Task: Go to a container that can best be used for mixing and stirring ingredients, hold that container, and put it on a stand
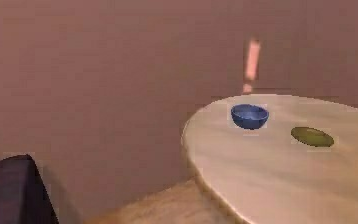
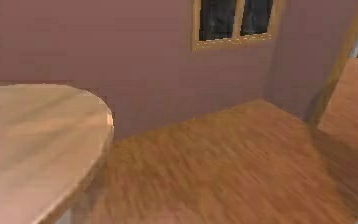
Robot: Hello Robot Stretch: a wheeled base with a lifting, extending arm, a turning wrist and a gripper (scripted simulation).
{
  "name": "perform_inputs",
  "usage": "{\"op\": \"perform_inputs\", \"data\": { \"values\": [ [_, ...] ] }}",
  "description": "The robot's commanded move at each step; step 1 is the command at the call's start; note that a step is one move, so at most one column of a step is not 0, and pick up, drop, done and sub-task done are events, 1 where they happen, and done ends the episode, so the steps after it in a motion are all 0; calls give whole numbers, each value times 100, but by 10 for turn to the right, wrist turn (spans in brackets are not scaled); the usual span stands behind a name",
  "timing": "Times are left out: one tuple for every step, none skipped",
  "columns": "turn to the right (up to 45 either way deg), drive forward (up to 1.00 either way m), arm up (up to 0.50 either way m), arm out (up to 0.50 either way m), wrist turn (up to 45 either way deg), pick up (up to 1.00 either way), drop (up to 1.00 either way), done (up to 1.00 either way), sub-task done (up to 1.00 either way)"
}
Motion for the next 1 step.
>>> {"op": "perform_inputs", "data": {
  "values": [
    [-450,0,0,0,0,0,0,0,0]
  ]
}}
